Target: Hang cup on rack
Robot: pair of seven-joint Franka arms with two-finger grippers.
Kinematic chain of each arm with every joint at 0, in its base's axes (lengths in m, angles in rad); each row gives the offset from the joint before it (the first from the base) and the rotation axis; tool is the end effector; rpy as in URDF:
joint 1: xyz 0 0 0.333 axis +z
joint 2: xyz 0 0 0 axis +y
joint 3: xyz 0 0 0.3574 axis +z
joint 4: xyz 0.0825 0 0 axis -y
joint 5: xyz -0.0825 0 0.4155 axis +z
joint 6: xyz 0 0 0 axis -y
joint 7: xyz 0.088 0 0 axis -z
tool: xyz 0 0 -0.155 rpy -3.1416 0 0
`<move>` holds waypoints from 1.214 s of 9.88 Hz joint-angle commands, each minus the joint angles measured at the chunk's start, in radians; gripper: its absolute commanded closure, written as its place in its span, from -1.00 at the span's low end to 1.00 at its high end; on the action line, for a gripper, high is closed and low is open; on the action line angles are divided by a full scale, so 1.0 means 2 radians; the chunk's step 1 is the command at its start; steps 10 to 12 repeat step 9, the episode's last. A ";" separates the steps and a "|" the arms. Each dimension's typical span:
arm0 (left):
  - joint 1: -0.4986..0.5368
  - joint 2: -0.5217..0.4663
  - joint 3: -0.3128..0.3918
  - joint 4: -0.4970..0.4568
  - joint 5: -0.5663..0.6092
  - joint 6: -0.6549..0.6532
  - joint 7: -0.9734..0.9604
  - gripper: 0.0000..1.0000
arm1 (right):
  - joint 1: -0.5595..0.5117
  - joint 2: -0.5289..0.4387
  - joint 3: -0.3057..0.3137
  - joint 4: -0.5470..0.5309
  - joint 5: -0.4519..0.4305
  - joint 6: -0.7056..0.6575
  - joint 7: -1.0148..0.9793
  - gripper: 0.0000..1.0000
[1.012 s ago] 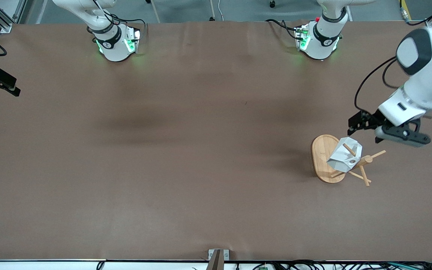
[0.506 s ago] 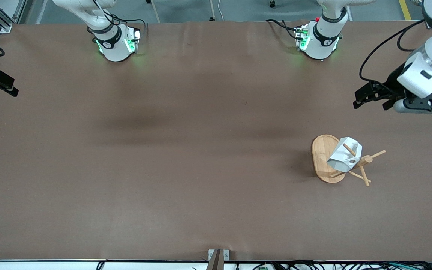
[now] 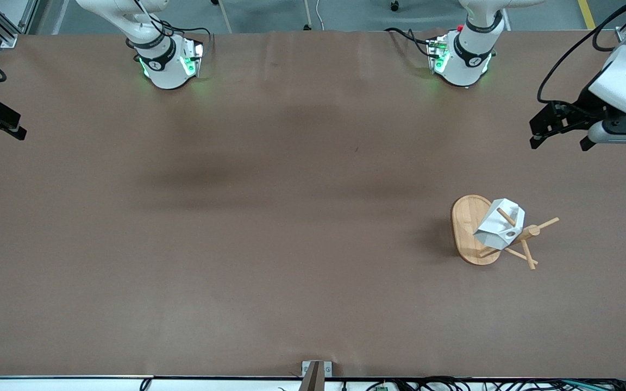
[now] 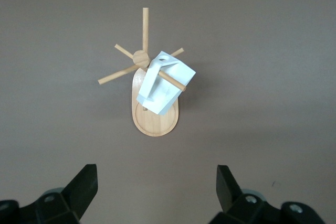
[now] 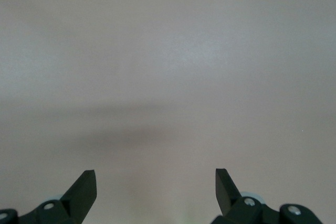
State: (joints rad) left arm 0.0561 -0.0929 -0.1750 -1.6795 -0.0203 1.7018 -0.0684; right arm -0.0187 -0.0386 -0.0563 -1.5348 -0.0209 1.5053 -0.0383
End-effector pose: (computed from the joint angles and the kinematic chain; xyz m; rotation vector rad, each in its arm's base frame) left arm 0.5665 -0.0750 0.6277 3.1210 -0.0768 0.1764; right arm 0.5644 -0.0464 0.6524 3.1218 -0.0595 0.0124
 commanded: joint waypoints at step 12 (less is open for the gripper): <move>0.003 0.010 -0.001 0.001 0.007 -0.032 0.058 -1.00 | -0.011 0.005 0.004 0.005 0.002 0.000 0.002 -1.00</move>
